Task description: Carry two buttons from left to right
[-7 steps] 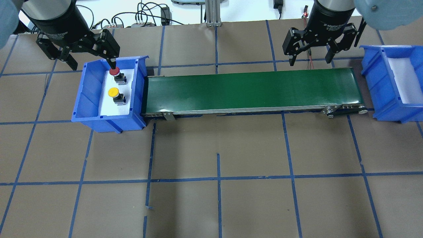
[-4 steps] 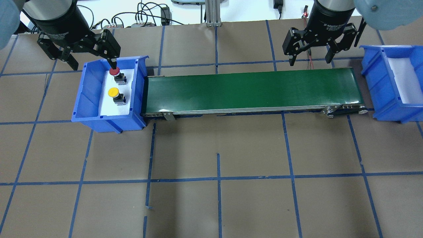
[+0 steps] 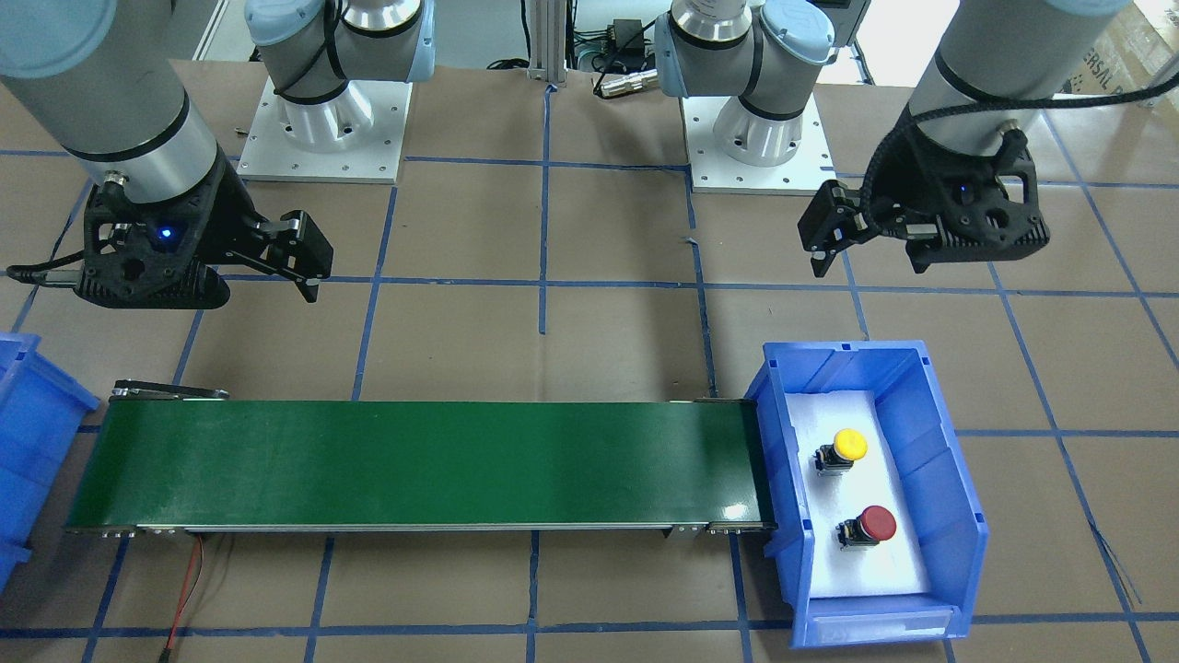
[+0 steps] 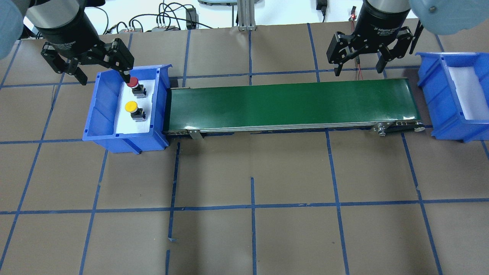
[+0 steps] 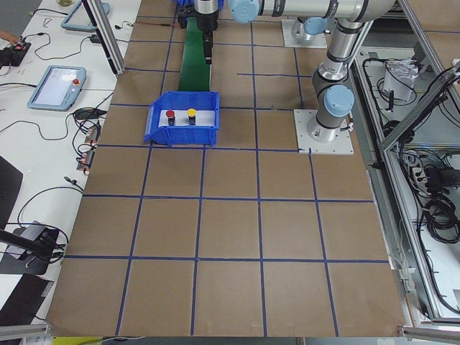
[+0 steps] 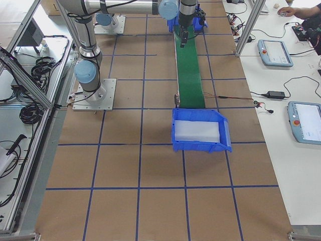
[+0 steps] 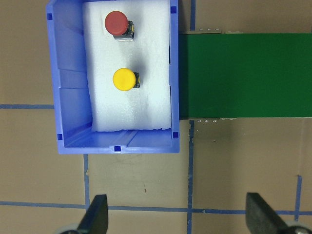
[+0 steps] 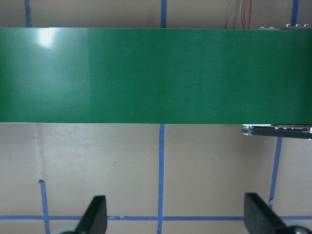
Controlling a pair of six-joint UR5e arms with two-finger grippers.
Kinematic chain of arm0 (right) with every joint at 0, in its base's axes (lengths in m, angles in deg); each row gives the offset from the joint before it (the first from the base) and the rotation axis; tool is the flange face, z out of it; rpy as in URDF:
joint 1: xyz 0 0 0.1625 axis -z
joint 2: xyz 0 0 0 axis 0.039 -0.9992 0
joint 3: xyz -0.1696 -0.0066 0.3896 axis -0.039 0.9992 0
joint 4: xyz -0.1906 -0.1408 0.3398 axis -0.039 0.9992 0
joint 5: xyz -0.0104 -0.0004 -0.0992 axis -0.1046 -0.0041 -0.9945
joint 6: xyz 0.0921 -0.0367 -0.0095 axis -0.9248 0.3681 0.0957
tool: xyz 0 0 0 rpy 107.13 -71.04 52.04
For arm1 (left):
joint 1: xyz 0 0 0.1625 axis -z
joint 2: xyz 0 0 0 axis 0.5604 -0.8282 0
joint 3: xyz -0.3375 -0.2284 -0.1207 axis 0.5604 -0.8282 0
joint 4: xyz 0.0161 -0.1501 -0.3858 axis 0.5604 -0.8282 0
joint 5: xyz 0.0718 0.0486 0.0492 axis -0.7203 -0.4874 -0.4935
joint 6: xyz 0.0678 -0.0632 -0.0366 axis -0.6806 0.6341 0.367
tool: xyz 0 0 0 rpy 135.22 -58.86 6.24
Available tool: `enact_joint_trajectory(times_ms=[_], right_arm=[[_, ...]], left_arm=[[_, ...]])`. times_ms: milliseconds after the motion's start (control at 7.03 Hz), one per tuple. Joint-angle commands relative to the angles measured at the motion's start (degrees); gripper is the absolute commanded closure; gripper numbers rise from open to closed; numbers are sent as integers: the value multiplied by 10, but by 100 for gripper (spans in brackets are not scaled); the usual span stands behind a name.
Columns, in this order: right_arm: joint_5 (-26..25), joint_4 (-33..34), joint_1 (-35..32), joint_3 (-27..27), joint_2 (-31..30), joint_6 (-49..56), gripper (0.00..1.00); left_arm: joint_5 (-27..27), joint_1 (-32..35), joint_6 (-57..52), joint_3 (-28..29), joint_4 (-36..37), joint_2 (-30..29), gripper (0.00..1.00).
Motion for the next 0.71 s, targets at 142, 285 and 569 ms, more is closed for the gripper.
enact_joint_trajectory(times_ms=[142,285,569], right_arm=[[0,0,0,0,-1,0,0],[0,0,0,0,0,0,0],[0,0,0,-1,-1,0,0]], left_arm=[[15,-55,-76,7,96,-106,0],[27,-74,-114,7,136,-152,0],[43,-78,-121,-4,196,-198,1]])
